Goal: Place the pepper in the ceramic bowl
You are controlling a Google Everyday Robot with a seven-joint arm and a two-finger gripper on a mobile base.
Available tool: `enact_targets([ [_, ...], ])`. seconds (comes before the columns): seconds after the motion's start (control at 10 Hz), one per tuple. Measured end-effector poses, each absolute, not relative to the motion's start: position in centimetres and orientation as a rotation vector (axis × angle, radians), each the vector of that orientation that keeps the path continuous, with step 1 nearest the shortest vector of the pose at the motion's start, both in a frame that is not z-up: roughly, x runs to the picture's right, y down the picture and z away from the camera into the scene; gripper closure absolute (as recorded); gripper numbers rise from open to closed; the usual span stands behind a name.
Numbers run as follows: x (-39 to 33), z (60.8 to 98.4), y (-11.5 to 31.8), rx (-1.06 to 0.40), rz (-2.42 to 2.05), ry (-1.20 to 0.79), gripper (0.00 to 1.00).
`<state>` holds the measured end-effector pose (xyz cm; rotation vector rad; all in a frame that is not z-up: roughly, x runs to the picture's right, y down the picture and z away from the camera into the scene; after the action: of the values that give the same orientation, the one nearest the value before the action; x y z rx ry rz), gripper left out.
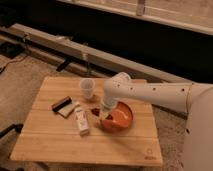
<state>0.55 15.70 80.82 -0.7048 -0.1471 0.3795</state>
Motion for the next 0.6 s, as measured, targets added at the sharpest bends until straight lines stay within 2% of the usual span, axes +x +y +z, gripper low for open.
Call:
enact_targets([
  [0.3, 4.0, 82.0, 16.1, -0.712, 0.45, -0.087, 0.48],
  [0.6, 5.0, 81.2, 14.7, -0.696, 0.471, -0.062, 0.23],
])
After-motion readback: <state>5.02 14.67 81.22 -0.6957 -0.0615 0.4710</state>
